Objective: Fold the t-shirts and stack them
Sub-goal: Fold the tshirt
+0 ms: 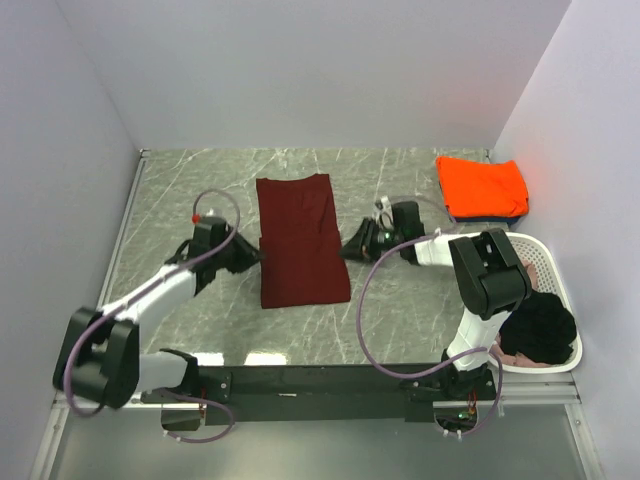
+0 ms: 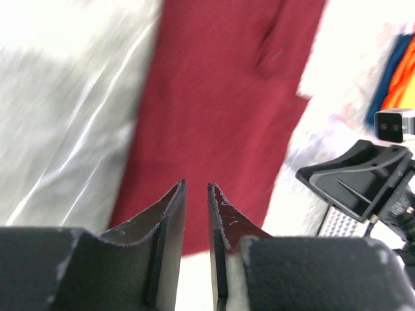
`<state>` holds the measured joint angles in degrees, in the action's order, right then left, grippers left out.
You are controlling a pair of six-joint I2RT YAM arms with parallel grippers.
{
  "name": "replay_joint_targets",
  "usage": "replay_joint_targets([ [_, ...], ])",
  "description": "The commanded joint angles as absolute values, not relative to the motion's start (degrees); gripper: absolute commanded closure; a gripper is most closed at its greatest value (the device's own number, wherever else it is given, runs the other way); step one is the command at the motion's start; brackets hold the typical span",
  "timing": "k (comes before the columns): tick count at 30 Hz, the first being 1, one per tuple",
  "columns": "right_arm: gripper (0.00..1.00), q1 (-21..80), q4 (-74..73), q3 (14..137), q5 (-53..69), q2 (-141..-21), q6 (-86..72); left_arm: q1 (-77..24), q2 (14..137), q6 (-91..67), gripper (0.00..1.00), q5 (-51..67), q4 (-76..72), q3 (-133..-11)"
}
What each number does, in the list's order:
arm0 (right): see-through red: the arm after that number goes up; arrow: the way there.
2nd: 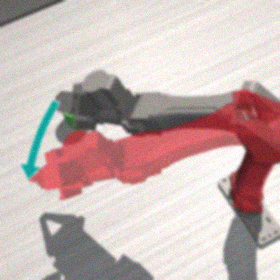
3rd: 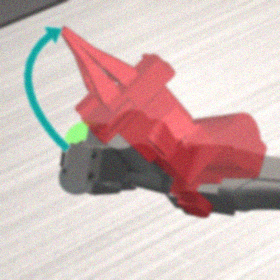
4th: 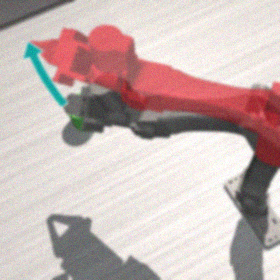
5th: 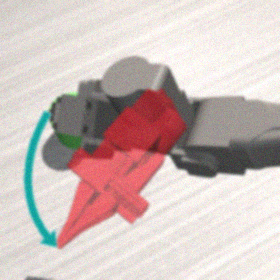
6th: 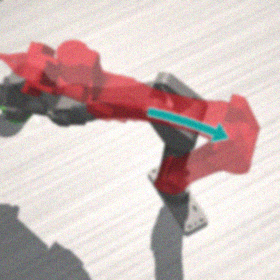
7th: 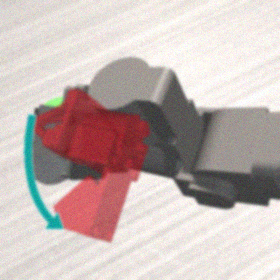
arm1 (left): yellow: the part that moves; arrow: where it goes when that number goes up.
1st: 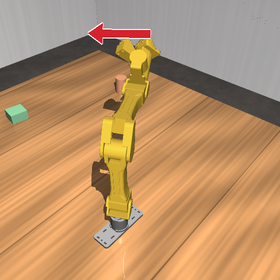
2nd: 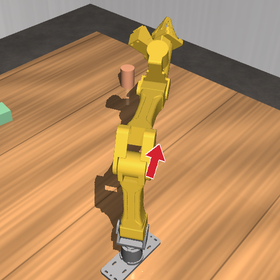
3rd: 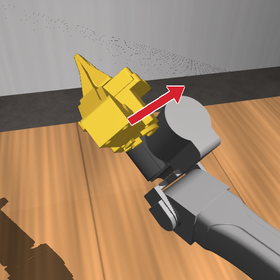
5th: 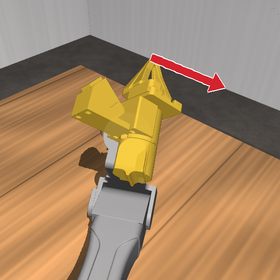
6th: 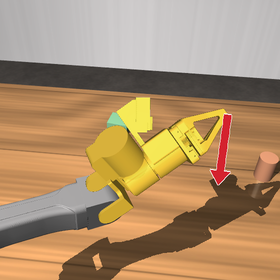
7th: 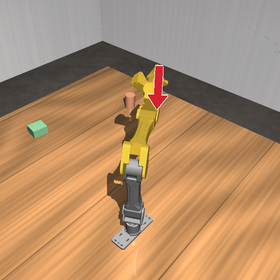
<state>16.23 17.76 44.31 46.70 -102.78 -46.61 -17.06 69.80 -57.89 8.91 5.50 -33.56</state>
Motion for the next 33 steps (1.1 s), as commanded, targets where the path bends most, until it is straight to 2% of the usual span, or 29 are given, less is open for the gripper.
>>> replay_joint_targets([
  [1,0.65,16.0,14.5,53.8,46.8,-104.0,-44.6,-16.5,76.5,-54.2,0.75,10.6,1.4,-40.9],
  [8,0.65,16.0,14.2,66.5,47.6,-115.4,-47.6,-14.4,94.6,-53.2,0.82,15.9,-5.7,-49.9],
  [13,0.65,15.6,14.5,71.2,48.0,-124.2,-49.0,-10.6,103.3,-53.7,0.84,17.7,-9.1,-50.5],
  [18,0.65,12.8,16.2,69.2,47.3,-127.8,-49.3,-6.2,106.1,-55.5,0.85,20.0,-12.6,-46.4],
  [23,0.65,10.6,15.5,66.8,47.8,-126.5,-47.6,-5.5,103.9,-56.0,0.83,21.6,-14.2,-42.9],
  [27,0.65,10.7,11.9,66.4,47.6,-121.0,-44.5,-5.6,98.5,-54.5,0.78,20.7,-9.1,-43.2],
  [33,0.64,12.1,1.5,64.8,42.9,-106.8,-37.8,-5.8,86.7,-49.6,0.52,15.7,6.8,-47.5],
])
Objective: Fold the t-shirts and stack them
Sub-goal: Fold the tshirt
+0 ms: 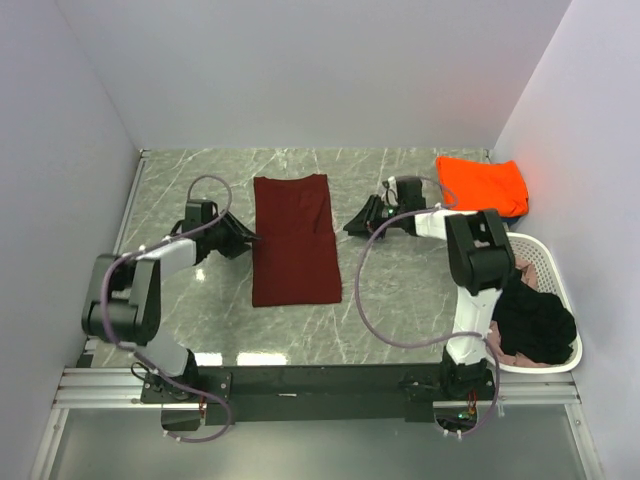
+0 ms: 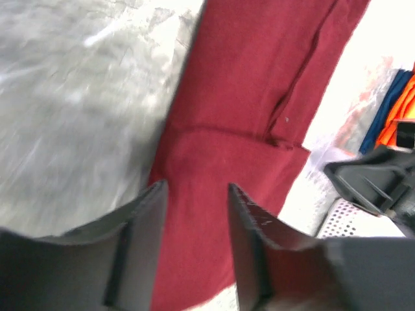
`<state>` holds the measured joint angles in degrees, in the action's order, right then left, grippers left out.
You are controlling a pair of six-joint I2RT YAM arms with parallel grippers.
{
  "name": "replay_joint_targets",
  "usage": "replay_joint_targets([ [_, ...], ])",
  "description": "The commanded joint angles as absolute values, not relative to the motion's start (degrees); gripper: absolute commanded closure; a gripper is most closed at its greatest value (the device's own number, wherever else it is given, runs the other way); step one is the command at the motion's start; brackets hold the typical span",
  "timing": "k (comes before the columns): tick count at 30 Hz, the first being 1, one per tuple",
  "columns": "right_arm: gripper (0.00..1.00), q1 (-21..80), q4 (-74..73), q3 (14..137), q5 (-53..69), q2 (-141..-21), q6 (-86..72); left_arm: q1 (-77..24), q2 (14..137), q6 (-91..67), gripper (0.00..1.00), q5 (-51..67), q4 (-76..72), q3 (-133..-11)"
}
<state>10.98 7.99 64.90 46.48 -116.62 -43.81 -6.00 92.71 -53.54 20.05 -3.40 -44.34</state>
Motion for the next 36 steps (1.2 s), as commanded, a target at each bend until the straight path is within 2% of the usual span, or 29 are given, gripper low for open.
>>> replay_joint_targets([
  [1,0.63,13.2,0.0,64.1,39.8,-105.2,-36.6,-6.0,83.5,-48.4,0.5,14.6,8.9,-48.0],
  [5,0.57,17.8,-9.6,60.2,29.0,-96.9,-32.1,-7.3,75.6,-46.2,0.4,8.0,20.5,-48.4],
  [9,0.51,25.5,-17.5,54.9,15.1,-87.5,-32.1,-14.9,68.5,-44.5,0.33,-1.6,32.0,-48.8],
  [12,0.5,32.0,-22.3,52.1,6.0,-84.4,-34.4,-19.1,65.7,-45.3,0.35,-5.3,37.7,-47.2],
  [15,0.5,36.3,-24.0,50.2,2.5,-83.1,-37.4,-21.8,64.6,-46.7,0.36,-6.2,39.5,-43.4],
  [18,0.5,39.6,-24.8,50.1,1.8,-84.0,-38.8,-24.2,63.8,-48.0,0.37,-5.5,38.2,-40.2],
  [27,0.51,44.4,-26.3,55.4,0.1,-91.2,-39.8,-28.6,68.5,-49.8,0.37,-5.5,36.4,-41.3],
  [36,0.54,47.4,-31.3,59.8,-7.5,-97.6,-41.0,-30.1,69.0,-50.4,0.37,-6.5,35.9,-41.7],
])
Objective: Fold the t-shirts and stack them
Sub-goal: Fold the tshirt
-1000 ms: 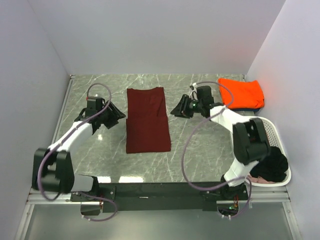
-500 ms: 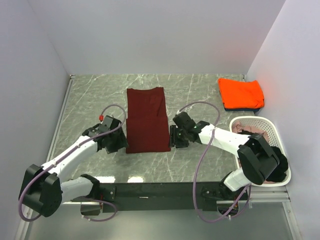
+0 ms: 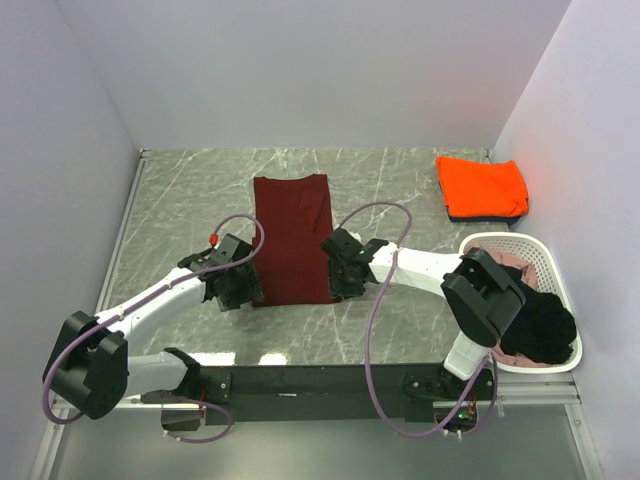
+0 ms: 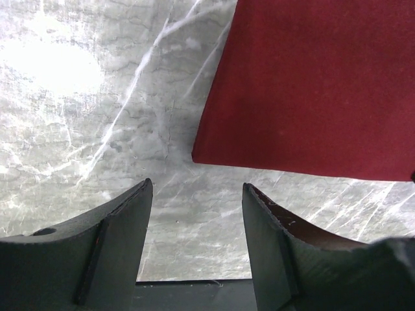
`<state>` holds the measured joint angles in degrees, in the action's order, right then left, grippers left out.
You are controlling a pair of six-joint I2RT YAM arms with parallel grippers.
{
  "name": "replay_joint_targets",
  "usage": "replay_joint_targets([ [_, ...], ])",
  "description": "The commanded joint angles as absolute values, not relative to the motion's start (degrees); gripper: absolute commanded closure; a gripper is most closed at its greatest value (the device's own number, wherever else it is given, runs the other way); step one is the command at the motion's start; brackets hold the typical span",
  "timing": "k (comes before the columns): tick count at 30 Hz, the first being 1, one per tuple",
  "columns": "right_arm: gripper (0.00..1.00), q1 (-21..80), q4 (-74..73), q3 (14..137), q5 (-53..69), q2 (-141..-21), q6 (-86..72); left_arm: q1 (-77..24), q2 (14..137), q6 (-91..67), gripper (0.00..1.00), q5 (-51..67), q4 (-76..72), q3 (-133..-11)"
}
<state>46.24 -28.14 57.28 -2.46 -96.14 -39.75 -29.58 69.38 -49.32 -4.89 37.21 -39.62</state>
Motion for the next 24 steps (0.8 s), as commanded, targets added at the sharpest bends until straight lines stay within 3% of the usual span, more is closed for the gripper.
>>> replay_joint_targets([
  [1,0.54,47.7,-31.6,59.9,-7.8,-98.2,-41.0,-30.1,69.0,-50.7,0.37,-6.7,35.9,-41.5],
  [11,0.59,49.3,-35.4,58.2,-6.9,-104.1,-42.7,-30.5,69.6,-51.1,0.37,-6.9,35.7,-40.3],
  [17,0.74,49.4,-36.3,57.4,-6.4,-105.8,-42.5,-30.5,70.4,-51.2,0.37,-5.6,35.1,-40.3],
  [22,0.97,49.4,-36.7,57.2,-6.4,-106.1,-42.1,-30.6,71.0,-51.2,0.41,-4.7,34.5,-40.8],
  [24,1.0,49.4,-36.5,57.1,-6.3,-106.1,-42.0,-30.6,71.5,-51.2,0.42,-4.4,34.5,-41.2],
])
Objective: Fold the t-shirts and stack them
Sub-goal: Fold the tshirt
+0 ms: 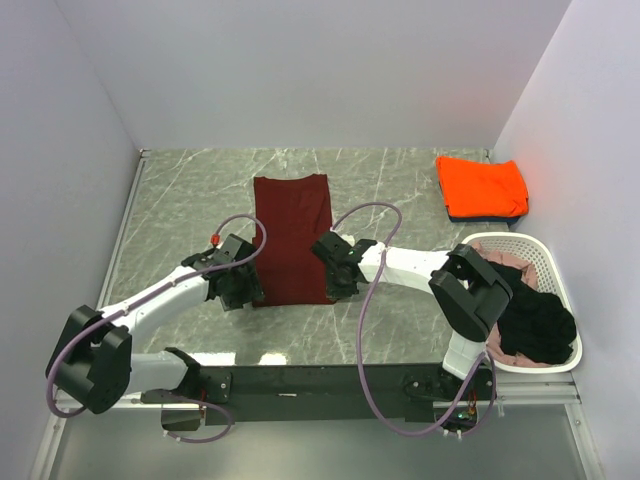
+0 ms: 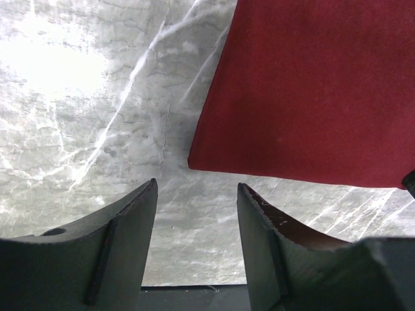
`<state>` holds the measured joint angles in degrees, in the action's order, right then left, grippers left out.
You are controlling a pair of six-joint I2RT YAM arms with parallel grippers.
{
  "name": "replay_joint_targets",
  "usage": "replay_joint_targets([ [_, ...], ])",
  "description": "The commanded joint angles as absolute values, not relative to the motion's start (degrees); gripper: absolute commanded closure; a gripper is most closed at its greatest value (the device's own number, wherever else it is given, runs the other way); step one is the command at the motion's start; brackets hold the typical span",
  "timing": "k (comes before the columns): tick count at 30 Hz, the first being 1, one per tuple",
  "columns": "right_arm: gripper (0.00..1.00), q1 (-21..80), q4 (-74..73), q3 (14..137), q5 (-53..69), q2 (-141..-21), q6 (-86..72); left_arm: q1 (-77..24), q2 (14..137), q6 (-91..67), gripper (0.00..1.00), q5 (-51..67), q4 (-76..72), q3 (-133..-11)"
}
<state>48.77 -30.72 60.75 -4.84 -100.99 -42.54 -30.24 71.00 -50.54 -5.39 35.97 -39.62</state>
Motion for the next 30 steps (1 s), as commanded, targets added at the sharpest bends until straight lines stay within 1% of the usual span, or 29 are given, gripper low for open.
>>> replay_joint_targets([
  [1,1.0,49.4,-36.4,57.0,-6.2,-106.1,-41.8,-30.6,71.7,-51.2,0.44,-4.4,34.5,-41.4],
  [6,1.0,49.3,-35.9,57.0,-5.8,-105.6,-41.5,-30.6,74.3,-50.9,0.53,-4.2,34.0,-42.1],
  [13,1.0,49.4,-35.4,56.7,-4.9,-105.0,-40.9,-30.8,77.5,-50.8,0.54,-3.7,32.5,-42.7],
  [25,1.0,49.4,-34.5,55.9,-3.6,-104.3,-40.9,-31.8,85.7,-50.4,0.54,-6.5,31.6,-41.7],
  [30,1.0,49.4,-34.5,55.8,-3.7,-104.3,-40.7,-32.5,87.8,-50.6,0.6,-6.4,30.9,-40.5],
])
